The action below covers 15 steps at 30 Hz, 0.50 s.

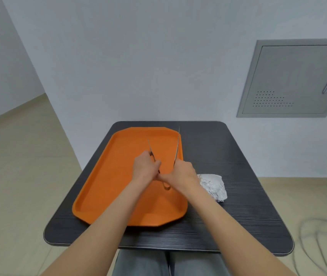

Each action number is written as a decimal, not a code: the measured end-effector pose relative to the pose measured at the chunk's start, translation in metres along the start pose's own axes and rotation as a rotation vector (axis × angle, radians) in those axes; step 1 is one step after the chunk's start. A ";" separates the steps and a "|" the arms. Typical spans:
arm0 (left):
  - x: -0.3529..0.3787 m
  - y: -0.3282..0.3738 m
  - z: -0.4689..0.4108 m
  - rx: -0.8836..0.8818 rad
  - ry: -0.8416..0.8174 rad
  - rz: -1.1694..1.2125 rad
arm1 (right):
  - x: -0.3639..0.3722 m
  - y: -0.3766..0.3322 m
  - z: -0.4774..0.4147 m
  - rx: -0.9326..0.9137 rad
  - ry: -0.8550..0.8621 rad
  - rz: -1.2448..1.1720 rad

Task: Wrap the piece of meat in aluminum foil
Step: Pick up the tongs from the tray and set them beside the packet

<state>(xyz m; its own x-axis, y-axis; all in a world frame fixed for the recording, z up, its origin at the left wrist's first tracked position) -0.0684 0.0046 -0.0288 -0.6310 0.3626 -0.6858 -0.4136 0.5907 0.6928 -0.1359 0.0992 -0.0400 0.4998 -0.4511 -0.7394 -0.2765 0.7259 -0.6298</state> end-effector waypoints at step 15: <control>0.044 0.033 -0.010 0.118 -0.103 0.112 | -0.065 0.049 -0.074 0.190 0.200 -0.002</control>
<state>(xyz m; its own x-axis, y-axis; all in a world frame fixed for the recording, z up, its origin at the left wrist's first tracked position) -0.1160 0.0328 -0.0343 -0.5958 0.4993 -0.6291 -0.2604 0.6208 0.7394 -0.2429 0.1253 -0.0403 0.3233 -0.5328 -0.7821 -0.1068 0.8006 -0.5896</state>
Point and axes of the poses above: each hand's wrist, its own z-axis away from the middle knuckle, its own x-axis out of the palm, y = z × x, the point moved 1 cm from there along -z, towards the middle knuckle, and after that the axes turned 15 degrees about x, right-handed, at the moved point
